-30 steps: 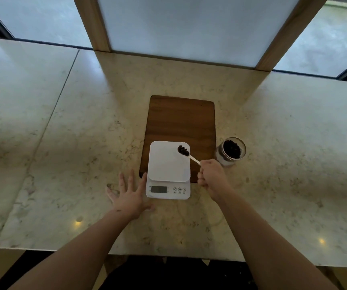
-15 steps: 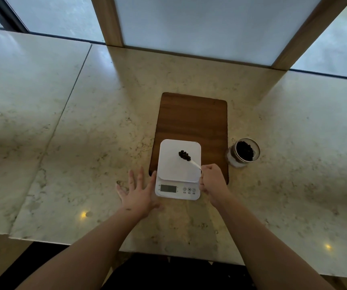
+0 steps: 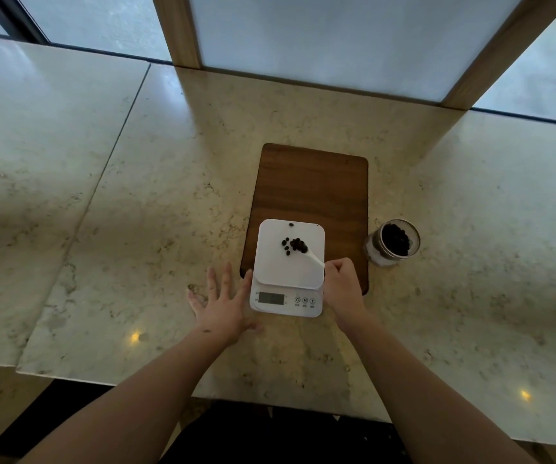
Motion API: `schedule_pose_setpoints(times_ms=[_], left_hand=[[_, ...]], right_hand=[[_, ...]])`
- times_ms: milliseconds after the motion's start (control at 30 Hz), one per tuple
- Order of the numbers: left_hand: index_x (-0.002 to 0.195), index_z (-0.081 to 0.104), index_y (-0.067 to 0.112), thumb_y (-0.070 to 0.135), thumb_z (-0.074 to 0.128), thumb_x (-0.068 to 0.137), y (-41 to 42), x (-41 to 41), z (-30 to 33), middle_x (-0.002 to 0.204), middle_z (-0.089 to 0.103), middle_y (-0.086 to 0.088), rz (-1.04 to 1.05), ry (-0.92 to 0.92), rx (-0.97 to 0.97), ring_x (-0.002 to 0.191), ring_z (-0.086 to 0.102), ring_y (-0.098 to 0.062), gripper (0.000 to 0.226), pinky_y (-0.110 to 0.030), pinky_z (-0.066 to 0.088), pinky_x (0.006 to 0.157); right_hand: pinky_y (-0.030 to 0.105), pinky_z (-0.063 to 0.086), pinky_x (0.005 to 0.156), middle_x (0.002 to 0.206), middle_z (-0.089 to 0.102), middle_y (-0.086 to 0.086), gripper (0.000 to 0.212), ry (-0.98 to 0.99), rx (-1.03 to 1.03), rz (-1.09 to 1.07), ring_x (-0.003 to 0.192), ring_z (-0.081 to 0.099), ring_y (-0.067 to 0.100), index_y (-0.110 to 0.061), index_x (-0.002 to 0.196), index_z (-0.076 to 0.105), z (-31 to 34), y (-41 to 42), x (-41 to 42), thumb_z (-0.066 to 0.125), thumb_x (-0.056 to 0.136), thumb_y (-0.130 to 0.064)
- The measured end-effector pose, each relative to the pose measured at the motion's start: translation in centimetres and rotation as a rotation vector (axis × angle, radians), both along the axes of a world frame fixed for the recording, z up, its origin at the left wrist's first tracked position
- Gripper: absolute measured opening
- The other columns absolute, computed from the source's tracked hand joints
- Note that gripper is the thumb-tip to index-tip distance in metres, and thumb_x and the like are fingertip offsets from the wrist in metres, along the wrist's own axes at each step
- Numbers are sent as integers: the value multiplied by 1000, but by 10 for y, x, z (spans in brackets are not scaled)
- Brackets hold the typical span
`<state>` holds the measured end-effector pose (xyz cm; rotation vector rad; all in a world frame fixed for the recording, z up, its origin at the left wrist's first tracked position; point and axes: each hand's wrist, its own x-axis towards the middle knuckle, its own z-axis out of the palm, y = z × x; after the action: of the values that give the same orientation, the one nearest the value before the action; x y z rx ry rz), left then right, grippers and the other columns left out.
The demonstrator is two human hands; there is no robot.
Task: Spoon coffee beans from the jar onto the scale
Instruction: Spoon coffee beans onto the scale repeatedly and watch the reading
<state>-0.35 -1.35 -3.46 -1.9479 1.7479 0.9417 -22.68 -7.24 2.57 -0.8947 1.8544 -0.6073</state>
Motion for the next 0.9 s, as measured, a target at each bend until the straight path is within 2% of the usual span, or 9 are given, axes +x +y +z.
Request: schedule_pose_setpoints(times_ms=[133,300,467,567,700,900], left_hand=[[131,-47,54,83,57,73,0,0,2,144,-57,3,4,2,-2,128,-58,-29,123,-79,-22,102],[131,-47,51,84,55,73,0,-1,7,149,-53,-1,-3,-1,-4,131,-55,-31,122,-79,-20,104],[132,-46,50,84,55,74,0,0,9,148,-53,-2,-11,12,-8,132,-54,-32,121,-79,-18,104],[132,-47,50,85,53,73,0,0,9,147,-55,-1,-15,13,-4,131,-55,-31,121,-79,-20,104],[132,-47,50,86,54,72,0,0,9,147,-55,-1,-10,9,3,130,-56,-31,122,-79,-20,103],[129,-50,50,87,54,70,0,-1,8,141,-60,2,-9,2,3,128,-59,-29,124,-80,-20,103]], right_hand=[[28,38,56,88,57,2,15,77,-86,62,72,52,13,-22,91,46,1,2,1,39,104,-22],[22,37,50,84,55,-6,20,263,-135,275,72,56,11,-19,100,48,1,8,0,32,108,-29],[25,44,63,89,56,-2,23,438,-161,459,83,59,18,-13,104,56,-2,10,-3,36,106,-24],[28,44,66,93,57,4,26,451,-211,481,85,57,22,-10,107,59,0,10,-6,35,106,-21],[29,44,64,96,55,3,30,491,-302,454,77,53,17,-14,116,63,7,7,-7,35,106,-20],[25,33,57,92,56,5,28,506,-354,411,67,44,9,-13,102,63,11,-12,-9,35,106,-18]])
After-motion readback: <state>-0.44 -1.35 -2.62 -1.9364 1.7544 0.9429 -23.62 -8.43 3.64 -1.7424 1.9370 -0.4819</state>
